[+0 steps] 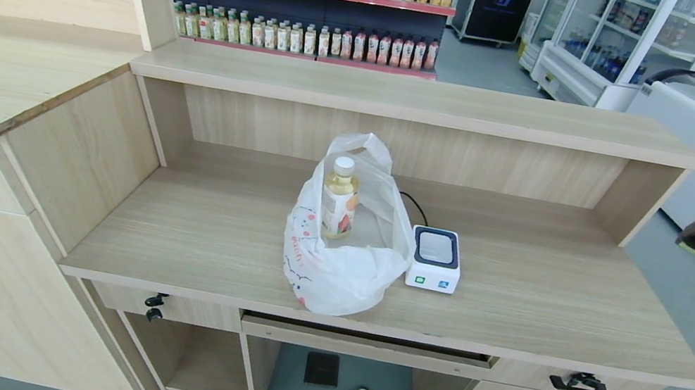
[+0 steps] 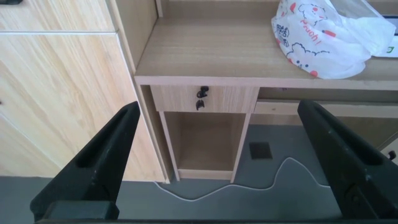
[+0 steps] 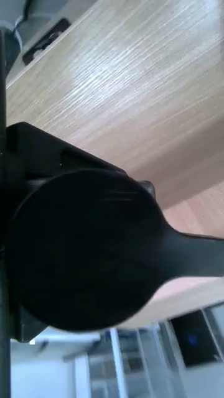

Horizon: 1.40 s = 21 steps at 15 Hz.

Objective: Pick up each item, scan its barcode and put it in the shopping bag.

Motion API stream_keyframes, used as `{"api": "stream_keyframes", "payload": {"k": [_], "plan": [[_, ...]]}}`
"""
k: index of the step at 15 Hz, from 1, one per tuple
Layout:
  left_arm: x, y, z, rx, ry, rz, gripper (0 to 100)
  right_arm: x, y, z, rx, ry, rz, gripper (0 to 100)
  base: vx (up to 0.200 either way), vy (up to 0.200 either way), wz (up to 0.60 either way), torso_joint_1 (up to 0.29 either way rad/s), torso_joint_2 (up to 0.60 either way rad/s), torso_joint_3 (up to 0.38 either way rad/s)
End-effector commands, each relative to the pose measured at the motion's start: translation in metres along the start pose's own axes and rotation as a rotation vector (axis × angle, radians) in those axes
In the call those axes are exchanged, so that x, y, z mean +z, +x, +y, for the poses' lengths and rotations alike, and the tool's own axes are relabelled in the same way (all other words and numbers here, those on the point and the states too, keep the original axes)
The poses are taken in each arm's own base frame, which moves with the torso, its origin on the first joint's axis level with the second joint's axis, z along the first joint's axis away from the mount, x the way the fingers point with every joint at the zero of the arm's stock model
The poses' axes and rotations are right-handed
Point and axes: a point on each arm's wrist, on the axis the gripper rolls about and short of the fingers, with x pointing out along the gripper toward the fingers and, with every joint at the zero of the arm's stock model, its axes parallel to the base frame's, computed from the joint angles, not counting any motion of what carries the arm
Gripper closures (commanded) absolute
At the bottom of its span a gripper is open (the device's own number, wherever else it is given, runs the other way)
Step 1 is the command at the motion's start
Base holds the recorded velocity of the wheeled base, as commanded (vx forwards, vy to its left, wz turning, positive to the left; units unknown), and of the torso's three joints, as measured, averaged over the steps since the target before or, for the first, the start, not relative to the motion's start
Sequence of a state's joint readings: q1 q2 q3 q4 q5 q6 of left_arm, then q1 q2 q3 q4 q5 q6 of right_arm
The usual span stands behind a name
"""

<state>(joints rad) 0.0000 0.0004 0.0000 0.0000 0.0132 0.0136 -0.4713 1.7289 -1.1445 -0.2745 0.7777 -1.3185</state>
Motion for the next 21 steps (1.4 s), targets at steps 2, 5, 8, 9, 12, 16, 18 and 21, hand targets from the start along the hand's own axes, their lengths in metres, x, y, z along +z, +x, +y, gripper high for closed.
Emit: {"api": "stream_keyframes", "payload": {"k": [2,5,8,9,12,16,18,21], "plan": [[0.000,0.000,0.000,-0.001,0.000,0.000,0,0.089,-0.076,0.035,-0.100,-0.543,-0.167,100,0.000,0.000,0.00,0.000,0.00,0.000],[0.000,0.000,0.000,-0.001,0.000,0.000,0,0.116,-0.075,0.066,-0.097,-0.792,-0.286,100,0.000,0.000,0.00,0.000,0.00,0.000],[0.000,0.000,0.000,0.001,0.000,0.000,0,0.162,-0.083,0.082,-0.218,-1.210,-0.423,100,0.000,0.000,0.00,0.000,0.00,0.000],[0.000,0.000,0.000,0.001,0.000,0.000,0,0.175,-0.084,0.085,-0.274,-1.338,-0.470,100,0.000,0.000,0.00,0.000,0.00,0.000],[0.000,0.000,0.000,0.001,0.000,0.000,0,0.214,-0.075,0.100,-0.437,-1.539,-0.683,100,0.000,0.000,0.00,0.000,0.00,0.000],[0.000,0.000,0.000,-0.001,0.000,0.000,0,0.277,-0.068,0.128,-0.671,-1.565,-0.900,100,0.000,0.000,0.00,0.000,0.00,0.000],[0.000,0.000,0.000,0.001,0.000,0.000,0,0.293,-0.074,0.141,-0.691,-1.555,-0.961,100,0.000,0.000,0.00,0.000,0.00,0.000],[0.000,0.000,0.000,0.001,0.000,0.000,0,0.296,-0.079,0.153,-0.645,-1.600,-1.026,100,0.000,0.000,0.00,0.000,0.00,0.000]]}}
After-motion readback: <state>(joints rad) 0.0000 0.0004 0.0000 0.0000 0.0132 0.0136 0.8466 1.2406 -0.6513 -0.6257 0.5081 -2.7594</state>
